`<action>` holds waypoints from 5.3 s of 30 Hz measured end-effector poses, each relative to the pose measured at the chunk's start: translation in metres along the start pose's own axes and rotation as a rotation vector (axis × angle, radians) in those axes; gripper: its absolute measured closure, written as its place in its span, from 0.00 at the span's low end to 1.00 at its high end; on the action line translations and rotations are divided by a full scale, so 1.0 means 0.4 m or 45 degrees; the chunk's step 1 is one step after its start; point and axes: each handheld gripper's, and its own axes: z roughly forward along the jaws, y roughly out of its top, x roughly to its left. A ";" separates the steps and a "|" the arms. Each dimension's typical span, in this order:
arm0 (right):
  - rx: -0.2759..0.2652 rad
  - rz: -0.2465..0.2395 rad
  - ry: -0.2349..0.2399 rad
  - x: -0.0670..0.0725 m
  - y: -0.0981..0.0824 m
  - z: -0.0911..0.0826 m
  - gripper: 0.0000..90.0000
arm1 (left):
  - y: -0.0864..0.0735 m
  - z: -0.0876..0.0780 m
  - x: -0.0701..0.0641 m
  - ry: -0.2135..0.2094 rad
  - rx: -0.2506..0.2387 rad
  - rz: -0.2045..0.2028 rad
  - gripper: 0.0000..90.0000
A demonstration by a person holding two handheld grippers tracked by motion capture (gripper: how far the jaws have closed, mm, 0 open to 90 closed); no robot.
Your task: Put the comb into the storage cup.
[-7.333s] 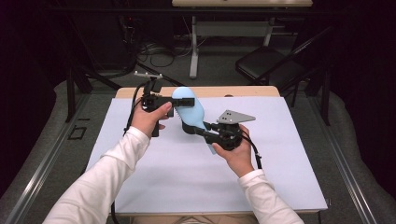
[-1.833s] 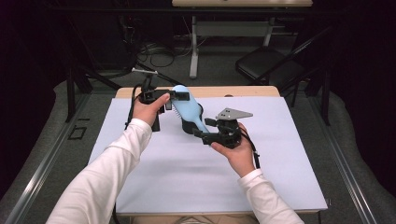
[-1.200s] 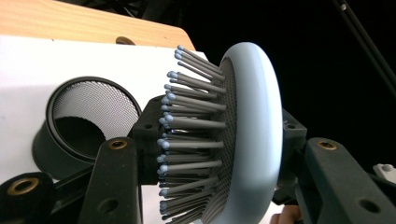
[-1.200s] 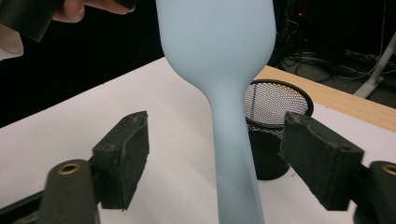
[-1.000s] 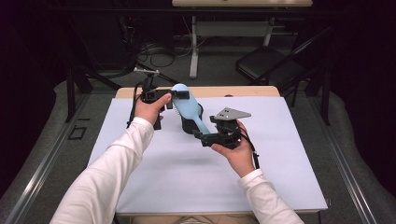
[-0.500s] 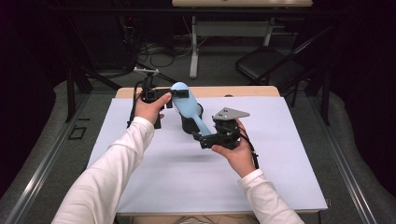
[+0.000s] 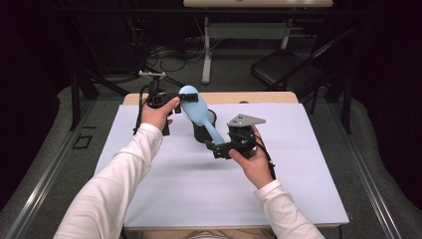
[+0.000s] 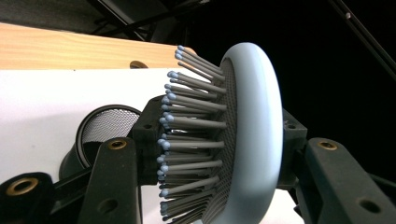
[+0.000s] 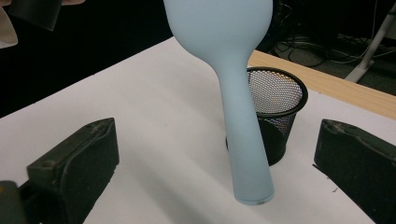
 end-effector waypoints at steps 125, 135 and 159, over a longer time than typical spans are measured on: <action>-0.004 0.029 -0.018 -0.004 0.006 -0.031 0.00 | 0.088 -0.040 -0.035 0.281 -0.252 0.248 0.55; -0.005 0.027 -0.018 -0.003 0.006 -0.031 0.00 | 0.082 -0.019 -0.041 0.275 -0.232 0.260 0.55; -0.010 0.030 -0.013 -0.003 0.007 -0.033 0.00 | 0.073 0.020 -0.049 0.335 -0.219 0.343 0.55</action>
